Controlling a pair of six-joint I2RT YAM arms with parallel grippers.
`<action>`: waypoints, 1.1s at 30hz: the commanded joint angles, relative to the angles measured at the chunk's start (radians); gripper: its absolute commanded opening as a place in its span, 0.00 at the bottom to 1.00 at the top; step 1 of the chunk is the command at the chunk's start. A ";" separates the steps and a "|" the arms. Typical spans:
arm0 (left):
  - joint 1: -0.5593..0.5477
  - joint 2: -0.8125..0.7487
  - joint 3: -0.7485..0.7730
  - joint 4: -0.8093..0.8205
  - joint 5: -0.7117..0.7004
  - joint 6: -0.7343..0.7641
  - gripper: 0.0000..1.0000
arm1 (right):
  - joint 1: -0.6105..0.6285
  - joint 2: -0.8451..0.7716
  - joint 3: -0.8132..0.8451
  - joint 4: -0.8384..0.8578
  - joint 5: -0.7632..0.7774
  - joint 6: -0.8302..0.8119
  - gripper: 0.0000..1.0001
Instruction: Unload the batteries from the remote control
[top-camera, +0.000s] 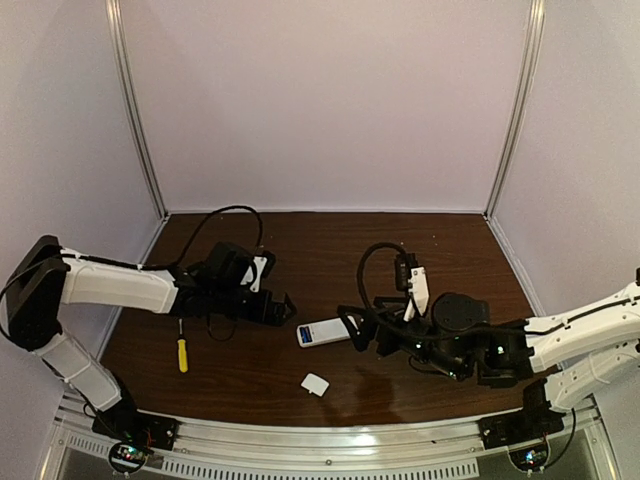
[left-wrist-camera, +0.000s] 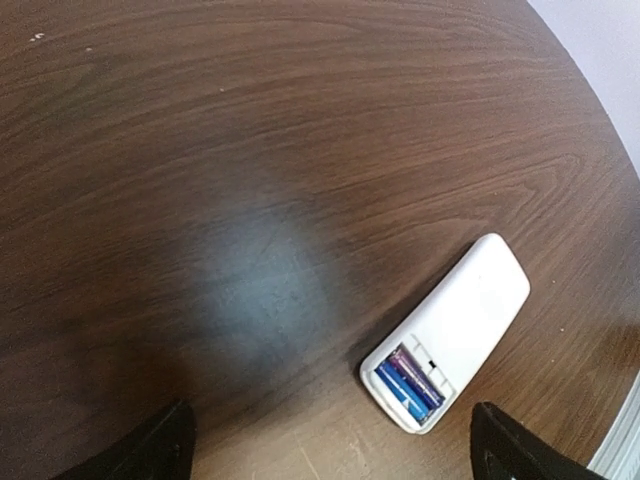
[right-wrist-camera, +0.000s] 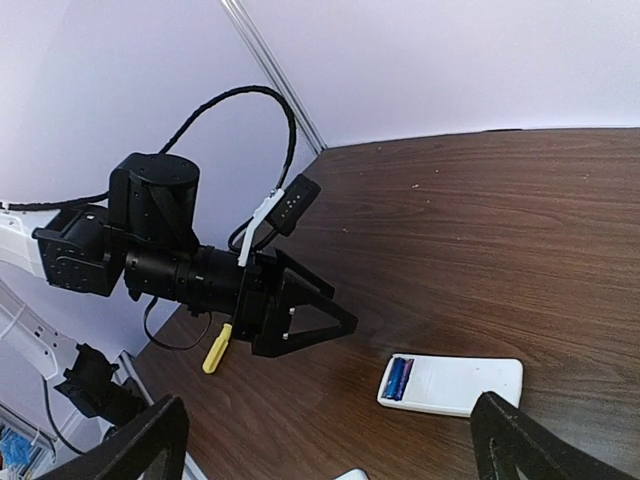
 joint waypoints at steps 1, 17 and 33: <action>0.005 -0.122 -0.043 -0.113 -0.110 0.000 0.97 | 0.048 -0.058 0.032 -0.075 0.063 0.000 1.00; 0.005 -0.396 -0.098 -0.584 -0.300 -0.197 0.95 | 0.198 -0.095 0.222 -0.463 0.234 0.131 1.00; 0.006 -0.445 -0.096 -0.869 -0.406 -0.414 0.84 | 0.202 -0.145 0.225 -0.544 0.401 0.158 1.00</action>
